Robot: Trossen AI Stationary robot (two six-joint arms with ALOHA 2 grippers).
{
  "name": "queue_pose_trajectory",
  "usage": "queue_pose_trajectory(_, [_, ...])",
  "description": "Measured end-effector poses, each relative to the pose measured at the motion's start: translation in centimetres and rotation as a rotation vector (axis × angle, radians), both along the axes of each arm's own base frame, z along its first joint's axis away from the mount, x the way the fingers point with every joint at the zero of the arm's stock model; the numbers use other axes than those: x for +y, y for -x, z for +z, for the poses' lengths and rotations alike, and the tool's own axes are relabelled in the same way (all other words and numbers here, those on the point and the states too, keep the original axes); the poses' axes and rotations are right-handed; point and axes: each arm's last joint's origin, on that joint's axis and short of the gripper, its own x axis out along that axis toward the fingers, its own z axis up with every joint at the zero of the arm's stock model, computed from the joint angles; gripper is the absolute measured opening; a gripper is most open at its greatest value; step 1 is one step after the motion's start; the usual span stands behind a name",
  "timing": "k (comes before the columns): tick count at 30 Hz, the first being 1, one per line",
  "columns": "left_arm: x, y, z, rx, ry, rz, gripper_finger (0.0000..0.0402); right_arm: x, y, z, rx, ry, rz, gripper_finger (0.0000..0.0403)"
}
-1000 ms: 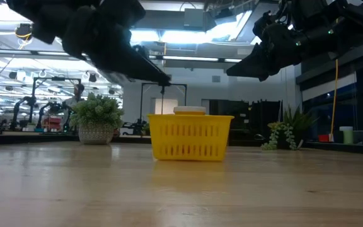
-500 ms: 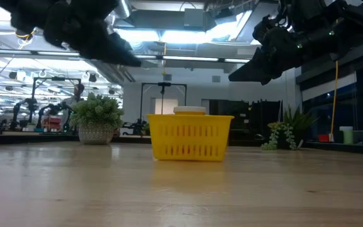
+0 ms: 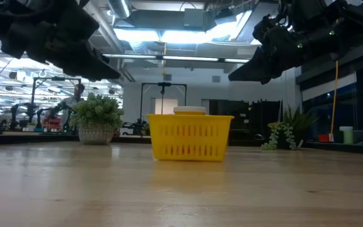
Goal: Pick and place pill bottles into a basket
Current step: Put the orange pill bottle into the yellow bin
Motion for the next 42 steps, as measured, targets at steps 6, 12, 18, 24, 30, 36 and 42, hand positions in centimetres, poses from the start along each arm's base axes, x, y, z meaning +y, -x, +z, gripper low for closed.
queue_pose_trajectory(6, [1.2, 0.8, -0.9, 0.006, -0.026, 0.035, 0.0003, -0.2, -0.1, 0.5, -0.033, 0.089, 0.013, 0.0016])
queue_pose_trajectory(12, [3.2, 1.2, -0.9, -0.016, -0.003, 0.029, 0.0002, -1.1, -0.1, 1.2, -0.08, 0.208, -0.167, 0.0016])
queue_pose_trajectory(18, [5.6, 1.8, -0.8, -0.031, 0.018, 0.081, 0.0002, -3.6, 0.4, 1.3, -0.08, 0.181, -0.31, 0.0016])
queue_pose_trajectory(24, [6.8, 2.2, -0.6, -0.055, 0.008, 0.147, 0.0002, -6.3, 1.2, 0.9, -0.067, 0.079, -0.313, 0.0016])
queue_pose_trajectory(30, [7.0, 2.1, 0.2, -0.131, -0.005, 0.154, 0.0005, -8.2, 1.8, 0.9, 0.04, 0.008, -0.344, 0.0016])
queue_pose_trajectory(36, [7.1, 2.0, 0.7, -0.186, -0.038, 0.169, 0.0011, -9.8, 0.8, 3.0, 0.211, 0.051, -0.34, 0.0032])
queue_pose_trajectory(42, [7.1, 1.9, 1.0, -0.211, -0.077, 0.16, 0.0007, -11.9, 0.7, 1.0, 0.345, 0.017, -0.377, 0.0105])
